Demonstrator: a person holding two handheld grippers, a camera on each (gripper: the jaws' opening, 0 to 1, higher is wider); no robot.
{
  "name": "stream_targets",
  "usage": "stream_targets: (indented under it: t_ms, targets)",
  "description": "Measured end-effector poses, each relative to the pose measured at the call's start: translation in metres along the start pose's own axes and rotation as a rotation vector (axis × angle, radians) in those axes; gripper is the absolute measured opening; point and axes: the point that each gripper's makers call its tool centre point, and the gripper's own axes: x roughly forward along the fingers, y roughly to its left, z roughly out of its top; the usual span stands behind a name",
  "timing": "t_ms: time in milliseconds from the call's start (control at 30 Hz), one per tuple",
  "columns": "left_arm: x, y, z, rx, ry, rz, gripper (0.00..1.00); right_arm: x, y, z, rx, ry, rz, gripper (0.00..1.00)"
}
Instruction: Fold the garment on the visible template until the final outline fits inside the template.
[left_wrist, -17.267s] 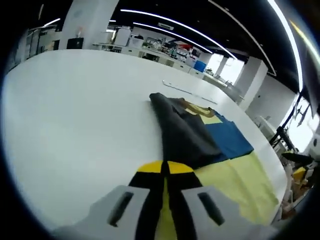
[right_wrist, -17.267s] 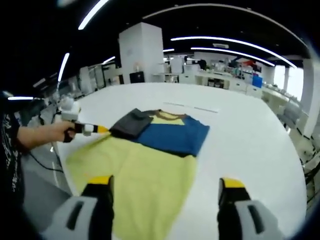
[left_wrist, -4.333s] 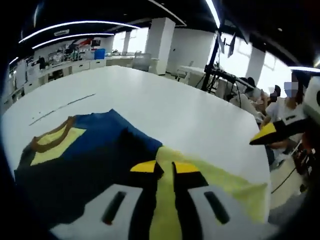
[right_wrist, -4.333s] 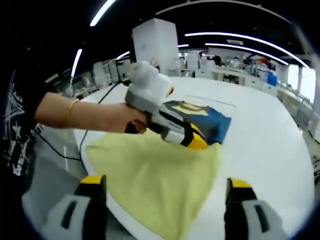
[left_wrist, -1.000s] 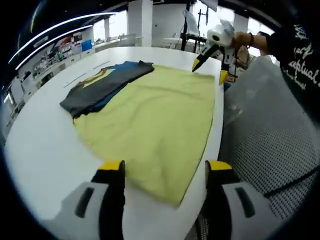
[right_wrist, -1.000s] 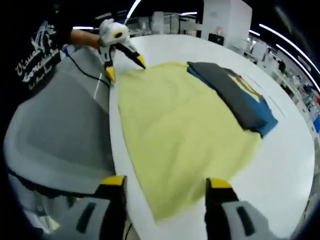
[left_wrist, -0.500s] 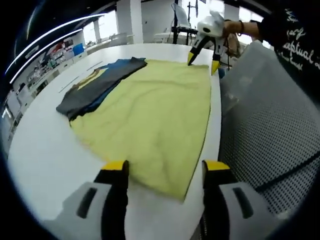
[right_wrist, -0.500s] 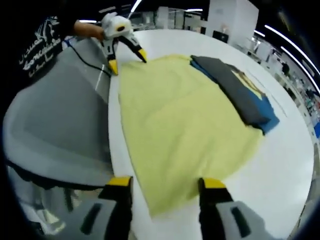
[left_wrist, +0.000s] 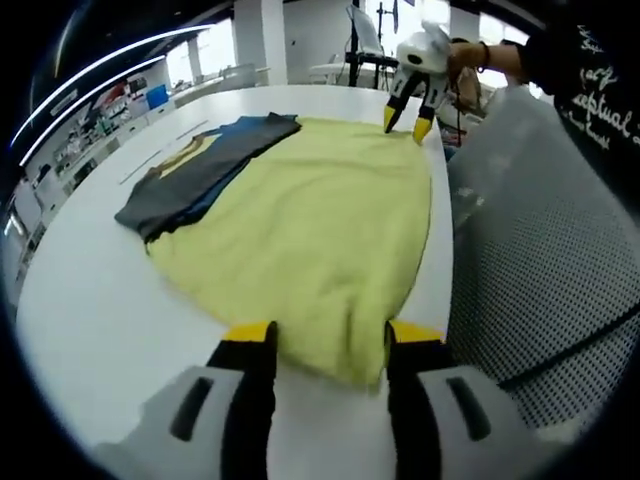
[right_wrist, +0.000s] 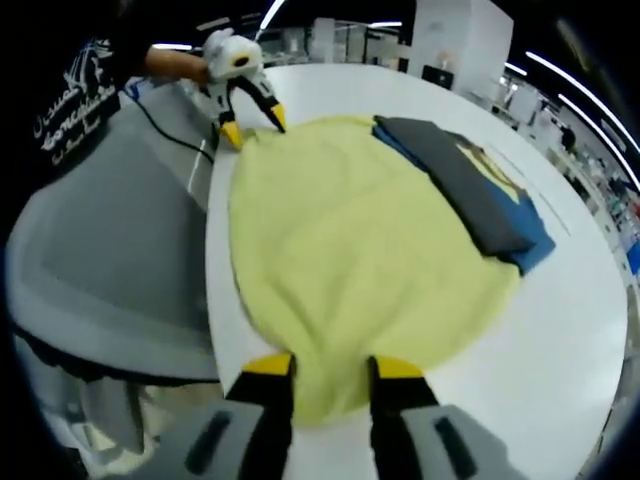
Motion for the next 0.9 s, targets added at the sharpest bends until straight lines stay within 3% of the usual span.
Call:
stream_targets:
  t_ms: [167,233,667,900]
  targets:
    - [0.001,0.004,0.002,-0.021,0.002,0.024,0.14,0.002,-0.009,0.004,0.047,-0.025,-0.023,0.1]
    - [0.001,0.011,-0.001,-0.018,0.006,0.041,0.1,0.003,-0.009,0.005,0.052,-0.03,-0.019,0.07]
    - [0.0,0.018,-0.006,-0.044,0.008,0.041,0.04,0.001,-0.012,0.007,0.084,-0.046,-0.023,0.0]
    - [-0.01,0.014,0.003,-0.037,-0.014,0.05,0.04,-0.011,-0.009,0.008,0.104,-0.075,-0.032,0.0]
